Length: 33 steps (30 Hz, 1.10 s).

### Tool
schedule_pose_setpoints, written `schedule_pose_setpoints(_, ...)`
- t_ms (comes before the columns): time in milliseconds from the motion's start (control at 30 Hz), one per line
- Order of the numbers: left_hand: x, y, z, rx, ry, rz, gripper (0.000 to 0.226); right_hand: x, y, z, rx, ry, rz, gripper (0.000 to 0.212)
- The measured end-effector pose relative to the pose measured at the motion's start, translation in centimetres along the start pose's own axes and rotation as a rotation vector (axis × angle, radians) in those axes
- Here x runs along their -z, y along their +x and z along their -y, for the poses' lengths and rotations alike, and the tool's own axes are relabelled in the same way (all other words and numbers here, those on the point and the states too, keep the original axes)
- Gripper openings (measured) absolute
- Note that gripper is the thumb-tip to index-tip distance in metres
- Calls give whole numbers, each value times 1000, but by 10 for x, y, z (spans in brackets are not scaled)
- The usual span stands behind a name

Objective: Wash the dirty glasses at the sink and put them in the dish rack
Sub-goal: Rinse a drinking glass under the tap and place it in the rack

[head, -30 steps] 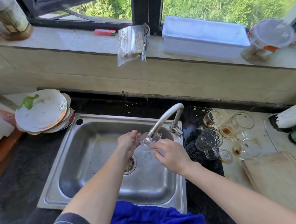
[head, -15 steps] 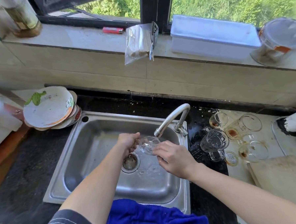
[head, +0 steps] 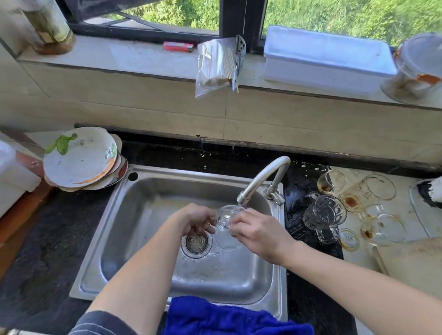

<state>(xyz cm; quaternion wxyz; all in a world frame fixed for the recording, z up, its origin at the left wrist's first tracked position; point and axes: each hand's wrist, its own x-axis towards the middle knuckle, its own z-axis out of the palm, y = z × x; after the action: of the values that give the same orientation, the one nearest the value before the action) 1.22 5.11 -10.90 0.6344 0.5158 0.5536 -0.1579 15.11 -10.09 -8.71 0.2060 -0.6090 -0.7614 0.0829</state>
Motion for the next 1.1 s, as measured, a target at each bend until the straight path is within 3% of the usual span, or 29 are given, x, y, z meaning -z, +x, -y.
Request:
schedule_pose_setpoints(100,-6,7,8,-163,-442,77,16,1,8,9,-301,197,-63,21)
schedule_pose_setpoints(200,-26,18,16,-231,-732,-154,20,-4,24,25,-588,404,-179,15)
schedule_pose_setpoints(233,-27,20,18,-219,-742,-213,20,-3,22,26,-568,403,-151,16)
schedule_pose_setpoints(333,-23,20,21,-160,-561,-290,13,4,7,18,-272,174,15,19)
schedule_pose_setpoints(433,-26,7,10,-92,-350,-195,15,-1,8,5,-153,-47,24,32)
schedule_pose_setpoints(567,-12,-8,6,-58,-234,-219,17,6,-3,-10,50,-111,14,20)
schedule_pose_setpoints(767,-15,-7,6,7,-46,-97,10,-1,-1,-4,71,-119,25,24)
schedule_pose_setpoints(900,-6,-14,9,79,87,-31,26,9,-6,-11,115,-100,25,14)
schedule_pose_setpoints(967,-13,-12,10,54,15,8,20,5,-1,-5,25,-50,10,11)
schedule_pose_setpoints(1100,-21,-2,17,-163,-695,44,13,-1,5,8,-372,228,-61,18)
